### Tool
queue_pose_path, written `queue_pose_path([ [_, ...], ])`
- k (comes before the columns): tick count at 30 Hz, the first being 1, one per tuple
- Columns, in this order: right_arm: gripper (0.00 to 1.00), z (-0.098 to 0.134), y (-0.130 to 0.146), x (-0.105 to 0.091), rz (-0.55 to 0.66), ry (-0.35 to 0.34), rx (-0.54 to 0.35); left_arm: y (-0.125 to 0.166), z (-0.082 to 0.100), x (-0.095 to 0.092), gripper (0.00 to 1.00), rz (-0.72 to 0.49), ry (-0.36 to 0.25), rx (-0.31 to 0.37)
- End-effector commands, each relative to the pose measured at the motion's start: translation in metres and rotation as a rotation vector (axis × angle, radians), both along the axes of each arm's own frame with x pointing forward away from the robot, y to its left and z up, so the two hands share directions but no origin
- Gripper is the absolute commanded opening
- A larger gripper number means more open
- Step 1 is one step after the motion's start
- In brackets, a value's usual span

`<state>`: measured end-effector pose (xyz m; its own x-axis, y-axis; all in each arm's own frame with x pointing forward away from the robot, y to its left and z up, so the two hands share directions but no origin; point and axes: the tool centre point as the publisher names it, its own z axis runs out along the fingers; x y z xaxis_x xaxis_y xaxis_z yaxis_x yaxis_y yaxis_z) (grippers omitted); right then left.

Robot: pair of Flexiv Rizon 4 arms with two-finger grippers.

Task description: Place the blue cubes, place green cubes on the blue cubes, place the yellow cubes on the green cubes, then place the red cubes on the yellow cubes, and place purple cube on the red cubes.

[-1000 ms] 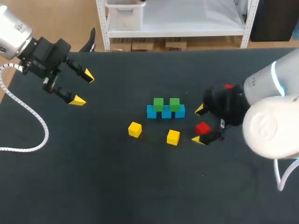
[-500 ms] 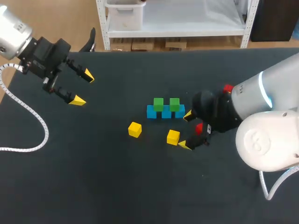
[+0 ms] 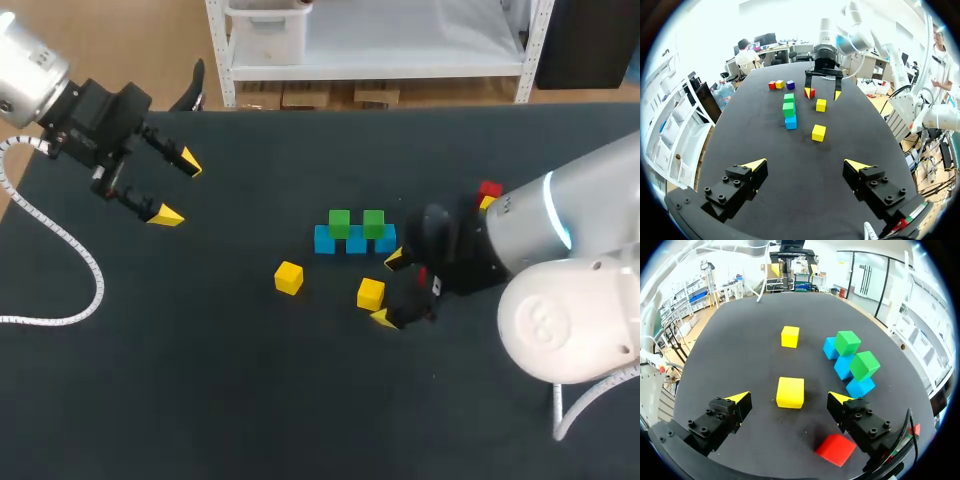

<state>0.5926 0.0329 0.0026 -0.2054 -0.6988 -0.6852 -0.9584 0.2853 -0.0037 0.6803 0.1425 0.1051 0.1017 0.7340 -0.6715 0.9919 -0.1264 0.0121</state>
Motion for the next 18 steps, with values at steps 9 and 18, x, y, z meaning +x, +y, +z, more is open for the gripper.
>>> queue_pose_path([
  [9,0.95,-0.010,0.007,0.004,-0.005,0.029,0.026,0.001,-0.001,0.000,1.00,-0.003,-0.002,-0.003],
  [18,0.71,-0.015,0.007,0.007,-0.018,0.041,0.038,0.001,-0.001,0.000,1.00,-0.003,-0.002,-0.003],
])
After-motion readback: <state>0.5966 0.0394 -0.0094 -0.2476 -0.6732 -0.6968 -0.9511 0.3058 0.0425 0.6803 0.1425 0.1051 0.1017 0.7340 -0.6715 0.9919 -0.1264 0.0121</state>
